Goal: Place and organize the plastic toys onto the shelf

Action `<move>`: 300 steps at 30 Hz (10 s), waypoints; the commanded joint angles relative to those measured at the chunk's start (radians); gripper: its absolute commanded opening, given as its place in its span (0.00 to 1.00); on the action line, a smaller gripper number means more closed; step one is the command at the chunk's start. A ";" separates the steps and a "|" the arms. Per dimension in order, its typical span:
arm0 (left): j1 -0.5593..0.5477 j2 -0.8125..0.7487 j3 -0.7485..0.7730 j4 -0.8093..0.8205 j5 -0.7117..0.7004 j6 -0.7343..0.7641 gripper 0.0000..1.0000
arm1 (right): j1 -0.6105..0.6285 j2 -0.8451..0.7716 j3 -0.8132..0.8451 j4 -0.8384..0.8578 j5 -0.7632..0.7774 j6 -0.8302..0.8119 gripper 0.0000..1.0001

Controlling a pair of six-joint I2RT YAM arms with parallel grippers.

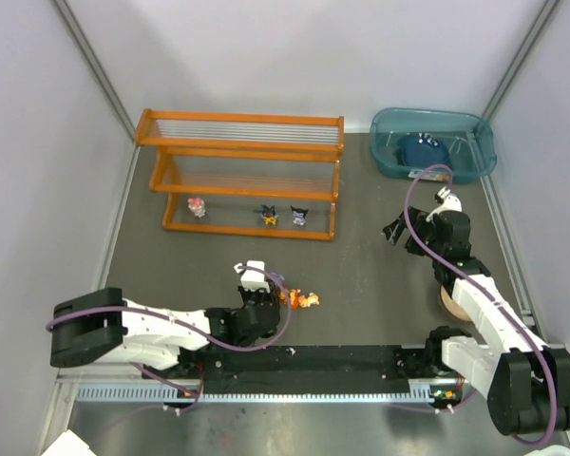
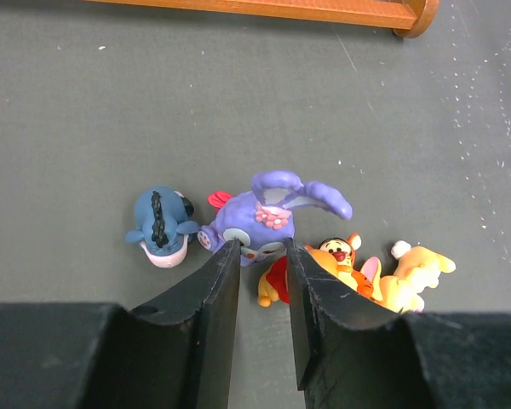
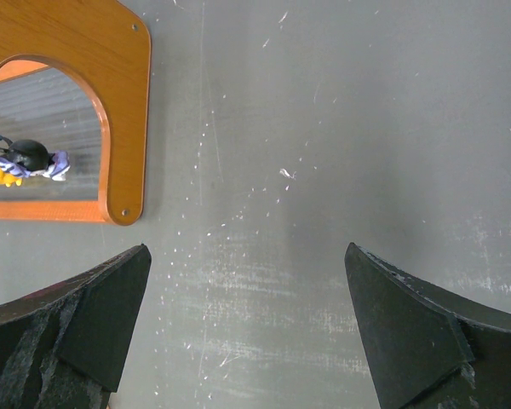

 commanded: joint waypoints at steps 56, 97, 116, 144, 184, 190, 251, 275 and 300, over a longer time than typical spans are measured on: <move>0.001 0.048 -0.067 0.145 -0.027 0.066 0.64 | 0.010 0.026 0.006 0.038 -0.003 -0.013 0.99; 0.181 -0.055 -0.235 0.499 0.273 0.358 0.53 | 0.010 0.026 0.007 0.036 0.002 -0.016 0.99; 0.205 -0.020 -0.218 0.529 0.319 0.370 0.36 | 0.009 0.026 0.007 0.030 0.009 -0.019 0.99; 0.670 -0.251 0.015 0.174 0.637 0.463 0.00 | 0.010 -0.009 0.001 0.023 0.009 -0.021 0.99; 1.026 0.190 0.206 0.401 0.873 0.551 0.00 | 0.010 -0.057 -0.010 0.001 0.026 -0.032 0.99; 1.026 0.215 0.219 0.386 0.819 0.517 0.00 | 0.010 -0.045 -0.008 0.001 0.022 -0.030 0.99; 1.004 0.367 0.367 0.306 0.603 0.473 0.00 | 0.010 -0.028 -0.006 0.010 0.014 -0.030 0.99; 1.000 0.375 0.385 0.226 0.588 0.439 0.00 | 0.009 -0.029 -0.010 0.013 0.012 -0.028 0.99; 0.998 0.381 0.404 0.170 0.588 0.425 0.24 | 0.010 -0.032 -0.011 0.013 0.014 -0.028 0.99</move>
